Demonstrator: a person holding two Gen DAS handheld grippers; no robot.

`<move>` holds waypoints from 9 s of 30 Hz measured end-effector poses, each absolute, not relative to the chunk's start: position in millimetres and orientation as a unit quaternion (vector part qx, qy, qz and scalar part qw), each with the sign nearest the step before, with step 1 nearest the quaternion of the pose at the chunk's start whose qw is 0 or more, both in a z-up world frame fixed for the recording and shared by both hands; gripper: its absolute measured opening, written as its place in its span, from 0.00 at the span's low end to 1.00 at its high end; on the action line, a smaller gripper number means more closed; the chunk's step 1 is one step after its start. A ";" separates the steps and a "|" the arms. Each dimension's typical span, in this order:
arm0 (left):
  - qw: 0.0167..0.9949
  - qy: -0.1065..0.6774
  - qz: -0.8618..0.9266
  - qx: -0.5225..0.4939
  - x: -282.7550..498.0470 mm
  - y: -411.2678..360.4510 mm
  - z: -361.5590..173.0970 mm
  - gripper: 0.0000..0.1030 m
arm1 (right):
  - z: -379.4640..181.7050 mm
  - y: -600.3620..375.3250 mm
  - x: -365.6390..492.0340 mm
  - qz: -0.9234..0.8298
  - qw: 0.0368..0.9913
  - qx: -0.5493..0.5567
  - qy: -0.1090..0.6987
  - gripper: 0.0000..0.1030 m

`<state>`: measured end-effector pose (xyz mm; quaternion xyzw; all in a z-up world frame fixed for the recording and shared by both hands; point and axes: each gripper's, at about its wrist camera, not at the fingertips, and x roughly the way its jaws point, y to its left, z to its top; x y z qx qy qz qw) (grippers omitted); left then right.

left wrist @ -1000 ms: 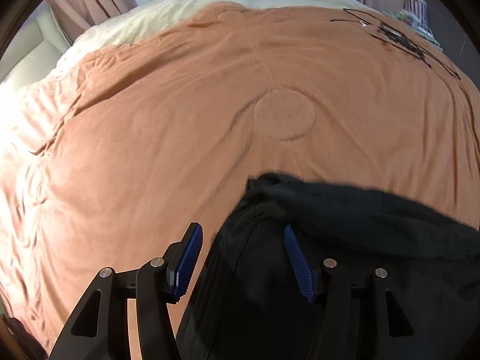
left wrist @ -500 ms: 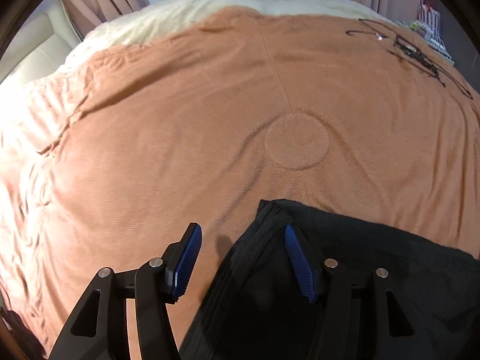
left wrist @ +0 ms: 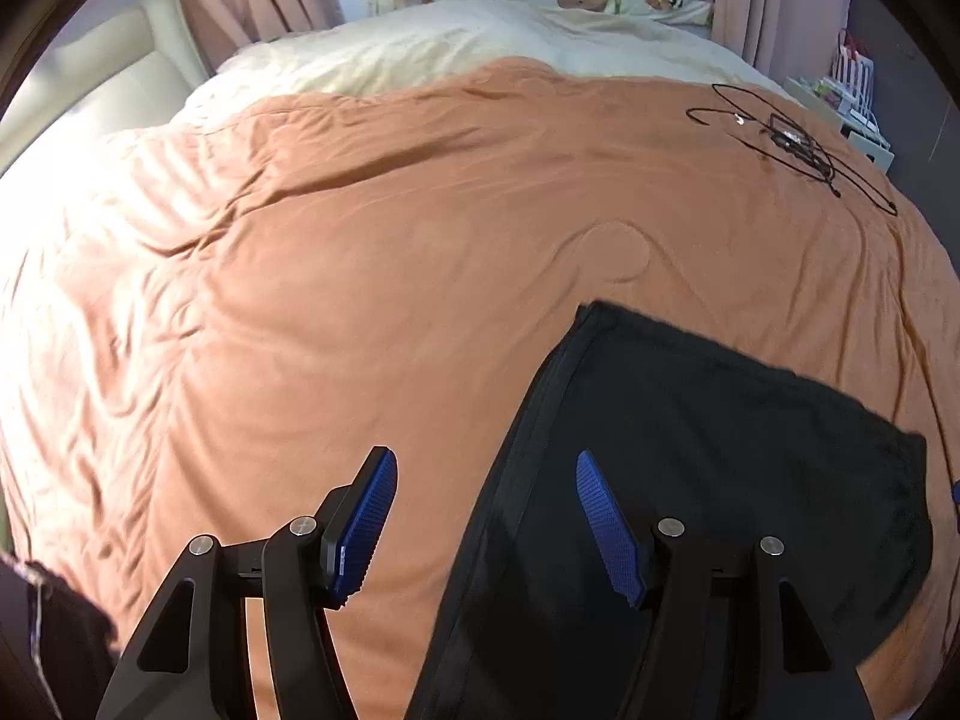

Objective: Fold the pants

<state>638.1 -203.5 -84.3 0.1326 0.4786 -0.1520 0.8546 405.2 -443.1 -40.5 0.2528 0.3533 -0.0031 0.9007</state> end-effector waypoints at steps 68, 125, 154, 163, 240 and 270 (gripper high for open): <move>0.817 0.518 -0.226 -0.109 515.1 -57.1 -132.9 0.07 | -85.0 -422.7 358.1 0.035 0.867 0.389 0.308 0.24; 0.771 0.514 -0.169 -0.336 301.4 51.1 -176.5 0.61 | -52.8 -352.8 339.1 0.065 0.863 0.195 0.462 0.51; 0.749 0.505 -0.226 -0.364 301.6 59.7 -194.4 0.06 | -3.3 -228.1 298.8 0.066 0.895 0.138 0.420 0.51; 0.747 0.507 -0.224 -0.367 302.8 55.4 -194.2 0.06 | -49.8 -185.9 346.3 0.076 0.878 0.143 0.449 0.51; 0.770 0.469 -0.360 -0.238 346.5 -106.9 -69.3 0.06 | -69.5 -276.7 250.5 0.074 0.882 0.294 0.362 0.26; 0.708 0.570 -0.401 -0.112 329.1 -288.7 -136.5 0.27 | -80.3 -373.9 164.3 -0.005 0.854 0.374 0.363 0.26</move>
